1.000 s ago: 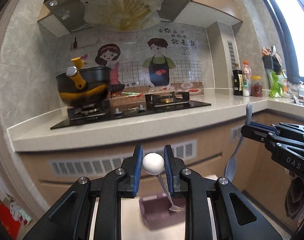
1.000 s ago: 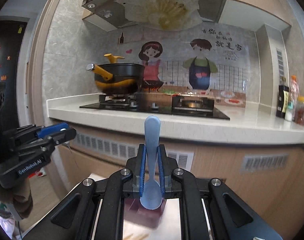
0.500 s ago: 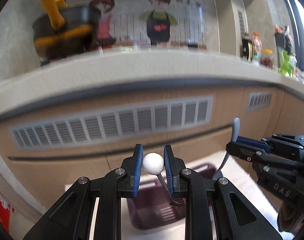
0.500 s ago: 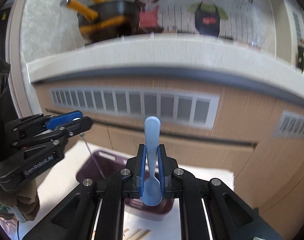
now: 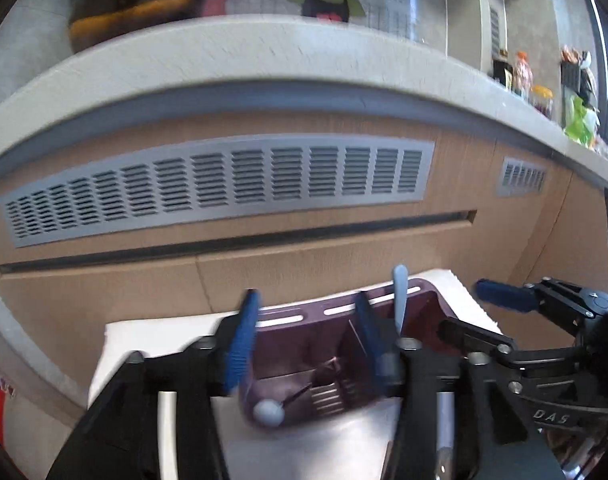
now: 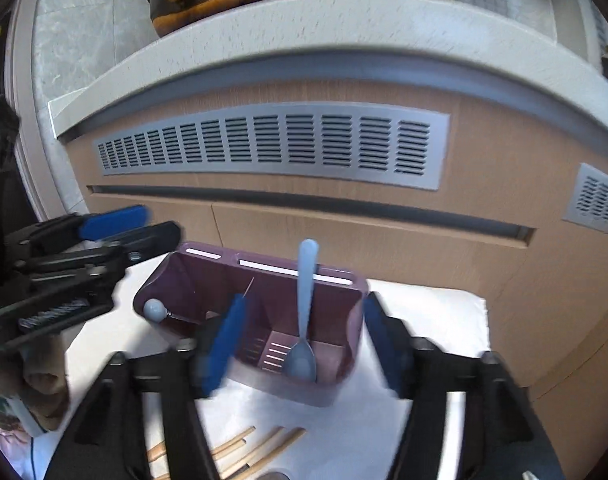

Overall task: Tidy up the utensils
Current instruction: 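Carry both spoons to the maroon holder and release them inside, then grasp the smoky brown plastic spoon with the right gripper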

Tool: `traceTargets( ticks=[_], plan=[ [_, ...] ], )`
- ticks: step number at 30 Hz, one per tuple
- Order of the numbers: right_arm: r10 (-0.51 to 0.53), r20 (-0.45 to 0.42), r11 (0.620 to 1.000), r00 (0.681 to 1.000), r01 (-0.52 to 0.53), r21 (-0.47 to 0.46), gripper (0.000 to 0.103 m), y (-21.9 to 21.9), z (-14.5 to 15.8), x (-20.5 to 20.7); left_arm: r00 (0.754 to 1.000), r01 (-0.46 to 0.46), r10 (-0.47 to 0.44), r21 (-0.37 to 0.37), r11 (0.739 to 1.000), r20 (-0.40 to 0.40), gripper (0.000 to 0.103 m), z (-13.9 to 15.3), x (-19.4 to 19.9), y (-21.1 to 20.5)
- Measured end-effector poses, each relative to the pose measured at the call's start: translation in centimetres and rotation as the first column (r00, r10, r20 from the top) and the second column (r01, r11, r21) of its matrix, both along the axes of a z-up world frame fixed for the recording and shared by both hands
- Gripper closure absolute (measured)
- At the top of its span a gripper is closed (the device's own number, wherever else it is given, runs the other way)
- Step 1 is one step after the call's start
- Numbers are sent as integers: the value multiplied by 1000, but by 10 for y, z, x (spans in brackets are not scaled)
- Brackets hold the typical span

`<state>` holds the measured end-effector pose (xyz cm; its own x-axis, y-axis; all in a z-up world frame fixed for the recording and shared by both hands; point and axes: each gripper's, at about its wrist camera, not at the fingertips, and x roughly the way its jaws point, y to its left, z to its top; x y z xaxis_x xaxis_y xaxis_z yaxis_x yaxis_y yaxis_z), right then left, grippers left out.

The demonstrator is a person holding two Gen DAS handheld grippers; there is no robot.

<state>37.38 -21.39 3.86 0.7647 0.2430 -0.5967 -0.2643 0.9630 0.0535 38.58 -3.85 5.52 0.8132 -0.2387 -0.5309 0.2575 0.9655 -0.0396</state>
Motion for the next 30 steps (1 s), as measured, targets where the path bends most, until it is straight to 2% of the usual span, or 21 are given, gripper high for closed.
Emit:
traceTargets(
  ticks=[1, 3, 7, 12, 16, 19, 22, 23, 24, 25, 27, 30],
  plan=[
    [-8, 9, 1000, 1000, 8, -6, 22, -1, 1, -6, 1000, -10, 10, 1, 1000, 9, 38, 3, -8, 3],
    [-24, 17, 999, 1000, 24, -33, 13, -3, 1, -20, 1000, -28, 28, 6, 1000, 14, 36, 4, -24, 9],
    [-36, -22, 994, 999, 33, -103, 6, -3, -14, -46, 997, -78, 78, 29, 997, -17, 25, -9, -58, 20],
    [-51, -97, 979, 994, 31, -201, 1, 4, -47, -82, 990, -86, 92, 57, 995, -103, 24, -42, -99, 31],
    [-43, -124, 962, 991, 8, -271, 1, 14, -67, -107, 981, -80, 90, 66, 995, -174, 23, -69, -128, 39],
    [-27, -150, 963, 988, -15, -271, 1, 19, -80, -119, 973, -71, 88, 83, 994, -214, 22, -86, -148, 41],
    [-49, -202, 976, 978, 4, -217, 1, 18, -93, -117, 963, -86, 103, 79, 993, -247, 19, -98, -166, 47],
    [-57, -219, 981, 974, 14, -192, 2, 17, -97, -115, 960, -92, 107, 69, 993, -260, 18, -100, -170, 49],
    [-74, -241, 985, 968, 34, -167, 8, 16, -101, -111, 957, -97, 110, 61, 993, -267, 17, -102, -173, 52],
    [-87, -253, 986, 964, 48, -158, 19, 15, -104, -108, 954, -106, 117, 52, 993, -275, 17, -104, -178, 56],
    [-105, -291, 987, 951, 63, -150, 34, 17, -111, -100, 949, -128, 135, 45, 991, -284, 17, -108, -183, 63],
    [-115, -324, 988, 939, 75, -136, 35, 22, -118, -93, 943, -151, 155, 34, 988, -293, 17, -111, -186, 71]
  ],
)
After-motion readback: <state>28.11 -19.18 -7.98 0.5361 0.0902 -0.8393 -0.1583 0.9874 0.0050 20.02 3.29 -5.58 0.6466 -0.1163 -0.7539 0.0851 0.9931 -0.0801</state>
